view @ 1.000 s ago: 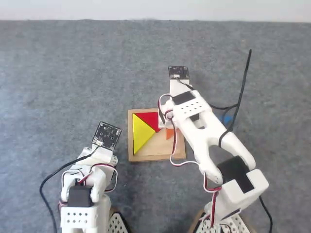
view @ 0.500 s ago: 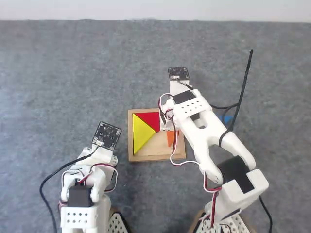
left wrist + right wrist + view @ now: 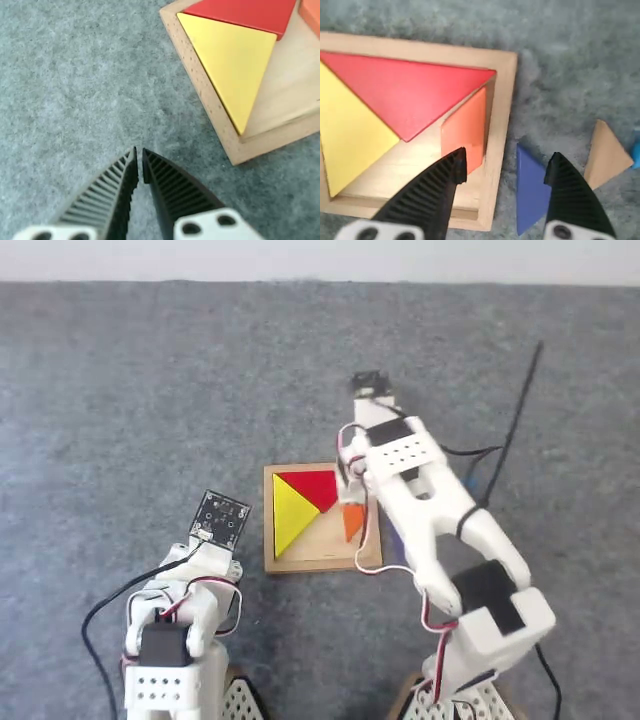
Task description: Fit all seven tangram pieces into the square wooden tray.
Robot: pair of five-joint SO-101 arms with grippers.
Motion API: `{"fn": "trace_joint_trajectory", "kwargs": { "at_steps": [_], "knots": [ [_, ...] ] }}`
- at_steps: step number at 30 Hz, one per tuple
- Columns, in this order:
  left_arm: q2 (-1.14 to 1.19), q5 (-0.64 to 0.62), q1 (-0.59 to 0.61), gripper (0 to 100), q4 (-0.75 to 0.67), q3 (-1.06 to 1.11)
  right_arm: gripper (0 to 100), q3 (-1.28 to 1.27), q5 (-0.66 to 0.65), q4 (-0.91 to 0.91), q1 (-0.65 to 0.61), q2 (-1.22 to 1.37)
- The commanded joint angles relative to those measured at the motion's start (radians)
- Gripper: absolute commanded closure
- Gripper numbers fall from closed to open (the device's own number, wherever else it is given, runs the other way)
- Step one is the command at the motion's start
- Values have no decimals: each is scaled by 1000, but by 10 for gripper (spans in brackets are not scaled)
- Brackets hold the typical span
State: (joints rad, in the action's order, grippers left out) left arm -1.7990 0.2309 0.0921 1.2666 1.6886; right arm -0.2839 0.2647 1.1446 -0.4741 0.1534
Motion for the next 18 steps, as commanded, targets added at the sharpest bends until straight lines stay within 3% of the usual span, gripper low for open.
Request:
{"fn": "trace_joint_trajectory", "kwargs": {
  "at_steps": [1,8,15,18],
  "knots": [
    [-23,11,5,984,3,-7,743,21,-14,-15,-18,24],
    [-23,11,5,984,3,-7,745,21,-15,-44,-8,59],
    [-23,11,5,984,3,-7,745,21,-20,-110,81,67],
    [-23,11,5,984,3,-7,745,28,-78,-120,101,61]
  ]
}}
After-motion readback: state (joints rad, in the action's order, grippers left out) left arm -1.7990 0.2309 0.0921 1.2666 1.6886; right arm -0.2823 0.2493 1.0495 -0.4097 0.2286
